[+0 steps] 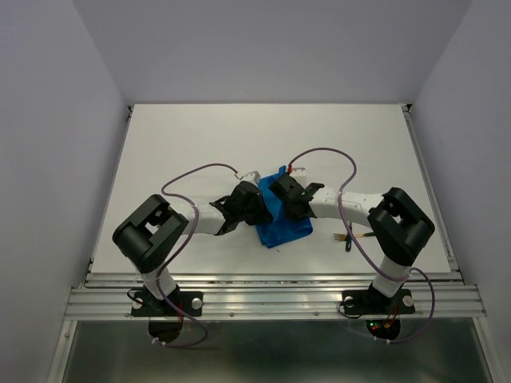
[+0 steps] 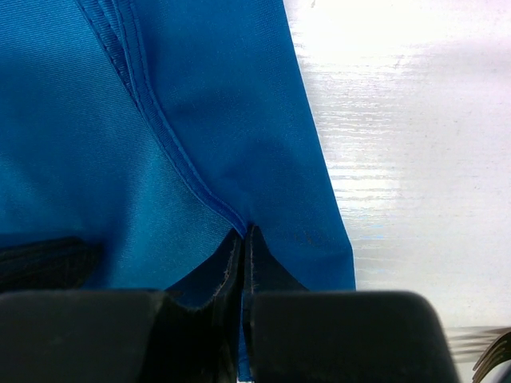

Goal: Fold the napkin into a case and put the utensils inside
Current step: Fold the lower triangle-folded napkin at the center of the board.

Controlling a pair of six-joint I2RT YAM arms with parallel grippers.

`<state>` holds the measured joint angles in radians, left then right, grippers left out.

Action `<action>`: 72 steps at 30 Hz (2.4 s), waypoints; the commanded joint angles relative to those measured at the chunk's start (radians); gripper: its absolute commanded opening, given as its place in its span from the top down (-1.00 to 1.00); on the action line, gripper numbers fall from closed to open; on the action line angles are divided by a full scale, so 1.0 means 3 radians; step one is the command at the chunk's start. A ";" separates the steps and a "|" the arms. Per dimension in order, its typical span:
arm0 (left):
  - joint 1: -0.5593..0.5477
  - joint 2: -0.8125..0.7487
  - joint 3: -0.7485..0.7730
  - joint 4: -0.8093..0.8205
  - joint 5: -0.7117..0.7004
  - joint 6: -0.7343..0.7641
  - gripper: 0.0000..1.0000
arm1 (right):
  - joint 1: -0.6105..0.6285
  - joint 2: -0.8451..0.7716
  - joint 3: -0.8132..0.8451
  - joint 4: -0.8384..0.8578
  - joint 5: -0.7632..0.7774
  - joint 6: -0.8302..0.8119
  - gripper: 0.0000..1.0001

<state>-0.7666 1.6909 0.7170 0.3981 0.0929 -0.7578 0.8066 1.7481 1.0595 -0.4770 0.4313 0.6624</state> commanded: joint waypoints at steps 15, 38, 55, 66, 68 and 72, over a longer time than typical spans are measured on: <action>0.0085 -0.0635 0.0162 -0.0381 -0.0023 0.0010 1.00 | 0.0031 0.0099 -0.0126 0.0245 0.0050 0.0144 0.99; 0.0643 0.0208 0.0918 0.0258 0.0519 -0.0230 -0.62 | 0.0031 -0.0018 -0.0270 0.0537 -0.0128 0.0113 0.99; 0.0602 0.0750 0.1833 -0.0866 0.0115 0.0046 -0.75 | 0.0031 -0.0090 -0.0244 0.0486 -0.0098 0.0118 0.99; 0.0510 0.0934 0.2002 -0.1056 0.0166 0.0031 -0.36 | 0.0031 -0.0121 -0.0224 0.0455 -0.0082 0.0118 0.99; 0.0510 0.0949 0.1997 -0.1046 0.0166 0.0021 -0.32 | 0.0031 -0.0126 -0.0234 0.0455 -0.0077 0.0118 0.99; 0.0510 0.0950 0.1977 -0.1025 0.0140 0.0005 -0.07 | 0.0031 -0.0131 -0.0244 0.0455 -0.0077 0.0118 0.99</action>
<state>-0.6117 1.9778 1.2762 0.0849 0.1425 -0.7612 0.8066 1.7294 0.9920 -0.3134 0.4175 0.6888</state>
